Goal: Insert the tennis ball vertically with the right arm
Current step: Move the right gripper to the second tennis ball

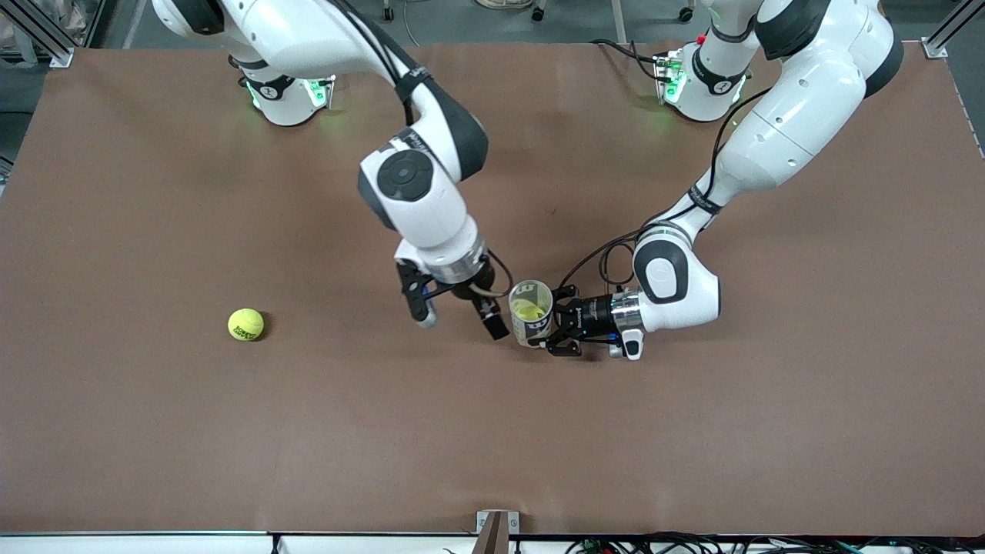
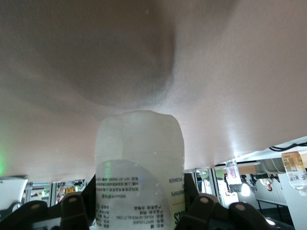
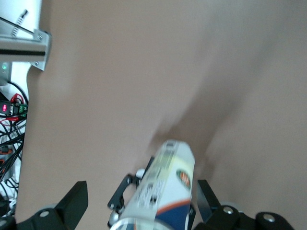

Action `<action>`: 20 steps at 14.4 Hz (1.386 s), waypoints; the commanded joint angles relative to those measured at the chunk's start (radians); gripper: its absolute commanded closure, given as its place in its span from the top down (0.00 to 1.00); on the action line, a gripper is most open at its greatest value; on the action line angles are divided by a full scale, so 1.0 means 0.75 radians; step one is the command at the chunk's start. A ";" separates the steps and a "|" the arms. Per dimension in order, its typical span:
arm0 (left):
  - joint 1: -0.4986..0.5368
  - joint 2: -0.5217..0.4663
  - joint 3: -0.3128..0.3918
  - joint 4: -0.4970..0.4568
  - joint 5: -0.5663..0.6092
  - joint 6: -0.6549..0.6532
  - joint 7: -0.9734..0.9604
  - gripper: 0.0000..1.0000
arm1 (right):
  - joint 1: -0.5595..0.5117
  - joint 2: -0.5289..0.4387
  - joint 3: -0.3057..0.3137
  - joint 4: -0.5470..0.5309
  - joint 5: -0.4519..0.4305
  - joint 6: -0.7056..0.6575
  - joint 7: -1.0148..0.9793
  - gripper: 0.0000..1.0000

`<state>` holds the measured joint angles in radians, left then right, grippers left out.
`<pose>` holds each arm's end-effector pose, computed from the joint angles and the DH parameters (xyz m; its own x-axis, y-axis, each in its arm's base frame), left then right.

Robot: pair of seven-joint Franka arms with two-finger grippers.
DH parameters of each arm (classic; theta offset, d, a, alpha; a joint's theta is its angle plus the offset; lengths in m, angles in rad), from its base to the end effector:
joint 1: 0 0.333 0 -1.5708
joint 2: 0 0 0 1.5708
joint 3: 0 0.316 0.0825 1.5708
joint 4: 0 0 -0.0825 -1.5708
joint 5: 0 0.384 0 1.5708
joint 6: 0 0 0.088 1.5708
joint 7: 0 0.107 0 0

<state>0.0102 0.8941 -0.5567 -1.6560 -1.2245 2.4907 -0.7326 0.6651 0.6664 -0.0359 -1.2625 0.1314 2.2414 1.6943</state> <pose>0.6064 -0.3121 0.1497 0.1112 0.4483 -0.8869 0.9936 -0.0321 0.1084 0.6122 0.4594 0.3987 0.4504 -0.8822 -0.1374 -0.8700 -0.3990 -0.2897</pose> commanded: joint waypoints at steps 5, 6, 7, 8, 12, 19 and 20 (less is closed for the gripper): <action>0.005 0.017 -0.008 0.026 -0.073 -0.034 0.032 0.70 | -0.254 -0.223 0.021 -0.286 -0.022 -0.152 -0.607 1.00; 0.007 0.017 -0.008 0.026 -0.073 -0.034 0.032 0.70 | -0.295 -0.254 0.021 -0.359 -0.022 -0.146 -0.724 1.00; 0.007 0.017 -0.010 0.026 -0.073 -0.034 0.032 0.70 | -0.346 -0.285 0.021 -0.435 -0.022 -0.137 -0.849 1.00; 0.007 0.017 -0.008 0.026 -0.073 -0.034 0.032 0.71 | -0.400 -0.301 0.021 -0.486 -0.022 -0.137 -0.971 1.00; 0.009 0.019 -0.010 0.026 -0.073 -0.036 0.032 0.75 | -0.567 -0.304 0.019 -0.609 -0.022 -0.115 -1.317 1.00; 0.011 0.019 -0.008 0.026 -0.075 -0.059 0.060 0.74 | -0.807 -0.304 0.017 -0.863 -0.024 0.175 -1.839 1.00; 0.011 0.019 -0.008 0.026 -0.075 -0.059 0.060 0.74 | -0.833 -0.304 0.017 -0.879 -0.024 0.198 -1.905 1.00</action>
<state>0.0125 0.8977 -0.5559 -1.6509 -1.2537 2.4630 -0.7176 0.0893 0.4840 -0.0428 -1.8485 0.1306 2.3470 0.3507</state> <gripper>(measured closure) 0.264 0.000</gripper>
